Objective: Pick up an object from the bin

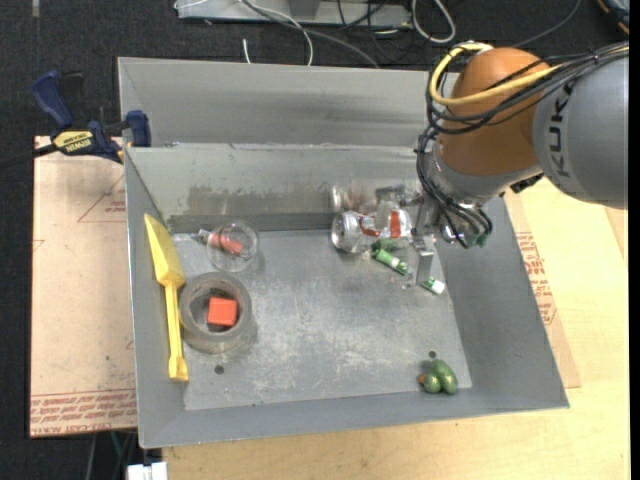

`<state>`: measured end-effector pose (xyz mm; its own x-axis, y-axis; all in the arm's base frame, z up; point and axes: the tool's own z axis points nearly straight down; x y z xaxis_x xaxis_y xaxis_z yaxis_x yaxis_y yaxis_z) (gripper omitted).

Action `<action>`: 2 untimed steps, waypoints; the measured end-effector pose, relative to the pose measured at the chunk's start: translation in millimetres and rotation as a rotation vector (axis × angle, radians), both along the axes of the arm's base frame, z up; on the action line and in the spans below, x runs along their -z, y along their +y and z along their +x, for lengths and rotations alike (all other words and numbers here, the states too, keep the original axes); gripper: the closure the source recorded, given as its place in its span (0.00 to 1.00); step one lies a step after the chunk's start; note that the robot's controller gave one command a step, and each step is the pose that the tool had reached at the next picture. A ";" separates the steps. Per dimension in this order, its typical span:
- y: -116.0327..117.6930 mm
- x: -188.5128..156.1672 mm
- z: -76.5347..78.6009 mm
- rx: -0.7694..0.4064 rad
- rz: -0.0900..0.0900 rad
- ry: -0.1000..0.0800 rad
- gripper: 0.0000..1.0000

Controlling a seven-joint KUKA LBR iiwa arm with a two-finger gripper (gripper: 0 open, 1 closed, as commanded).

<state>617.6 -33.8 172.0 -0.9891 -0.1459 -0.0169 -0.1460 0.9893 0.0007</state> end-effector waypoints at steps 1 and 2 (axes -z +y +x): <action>-16.7 8.2 8.4 0.050 0.004 0.013 0.00; -40.1 48.6 23.2 0.038 0.001 -0.006 0.00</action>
Offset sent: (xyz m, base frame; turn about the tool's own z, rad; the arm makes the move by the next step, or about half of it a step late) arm 0.0274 -0.0562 -0.1020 0.0150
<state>640.8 -73.9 123.5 -0.9939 -0.1078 -0.0226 -0.1079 0.9942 0.0010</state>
